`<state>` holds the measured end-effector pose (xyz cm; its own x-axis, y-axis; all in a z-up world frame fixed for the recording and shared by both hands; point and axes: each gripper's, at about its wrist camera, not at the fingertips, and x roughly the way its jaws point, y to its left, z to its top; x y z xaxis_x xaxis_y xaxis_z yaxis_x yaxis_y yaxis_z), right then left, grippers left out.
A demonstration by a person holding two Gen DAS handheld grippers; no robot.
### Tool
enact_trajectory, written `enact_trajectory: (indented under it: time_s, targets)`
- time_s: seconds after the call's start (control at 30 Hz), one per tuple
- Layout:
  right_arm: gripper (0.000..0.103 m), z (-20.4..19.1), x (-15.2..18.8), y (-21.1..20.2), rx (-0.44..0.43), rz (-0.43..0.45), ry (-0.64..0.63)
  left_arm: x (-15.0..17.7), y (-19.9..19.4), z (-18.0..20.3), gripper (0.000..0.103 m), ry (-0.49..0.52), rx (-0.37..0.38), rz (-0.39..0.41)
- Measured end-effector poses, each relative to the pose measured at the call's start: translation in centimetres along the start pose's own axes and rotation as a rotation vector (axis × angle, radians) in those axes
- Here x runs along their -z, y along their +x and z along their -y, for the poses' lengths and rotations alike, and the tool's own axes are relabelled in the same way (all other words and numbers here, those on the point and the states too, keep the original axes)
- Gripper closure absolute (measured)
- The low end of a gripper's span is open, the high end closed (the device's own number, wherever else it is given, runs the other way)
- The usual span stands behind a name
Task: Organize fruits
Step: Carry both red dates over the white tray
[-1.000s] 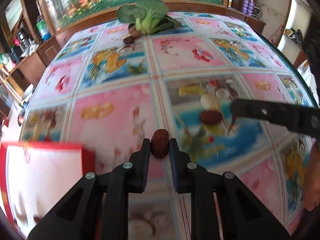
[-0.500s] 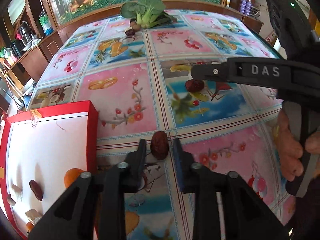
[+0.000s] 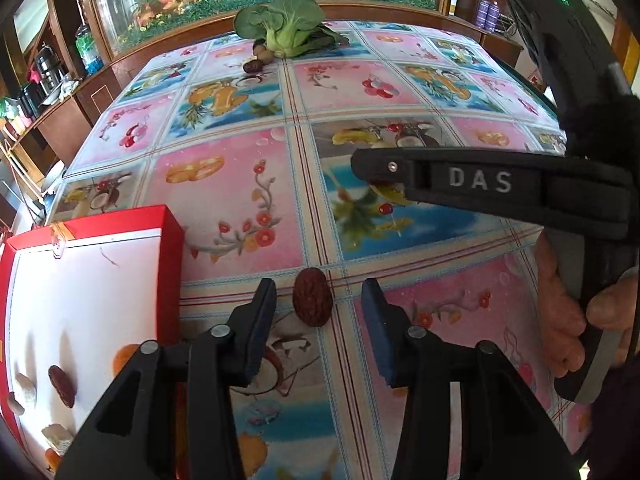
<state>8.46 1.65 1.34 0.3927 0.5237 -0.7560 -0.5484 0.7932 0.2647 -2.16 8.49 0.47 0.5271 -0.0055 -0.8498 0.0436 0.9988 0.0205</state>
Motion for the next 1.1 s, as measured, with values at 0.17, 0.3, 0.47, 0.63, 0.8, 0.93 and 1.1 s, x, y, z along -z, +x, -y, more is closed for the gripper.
enact_trajectory:
  time_s: [0.17, 0.3, 0.47, 0.63, 0.8, 0.93, 1.1]
  targets:
    - [0.077, -0.3, 0.2, 0.0, 0.024, 0.007, -0.02, 0.1, 0.0, 0.0, 0.064, -0.013, 0.01, 0.007]
    - [0.077, -0.2, 0.2, -0.1, 0.022, 0.0, -0.008, 0.1, 0.0, 0.1, 0.068, -0.014, 0.012, 0.014]
    - [0.077, -0.3, 0.3, -0.3, 0.026, -0.006, -0.013, 0.2, -0.1, 0.1, 0.08, -0.035, 0.004, 0.024]
    - [0.077, -0.3, 0.4, -0.3, 0.027, -0.005, -0.02, 0.8, -0.5, 0.3, 0.081, -0.045, -0.035, 0.039]
    - [0.077, -0.4, 0.5, -0.4, 0.034, -0.002, -0.025, 2.0, -1.3, 0.3, 0.081, -0.062, -0.094, 0.066]
    - [0.077, -0.6, 0.7, -0.5, 0.039, 0.003, -0.03, 3.1, -2.3, 0.1, 0.081, -0.067, -0.122, 0.093]
    - [0.078, -0.6, 0.9, -0.7, 0.034, 0.001, -0.017, 4.0, -3.3, -0.2, 0.081, -0.081, -0.131, 0.108]
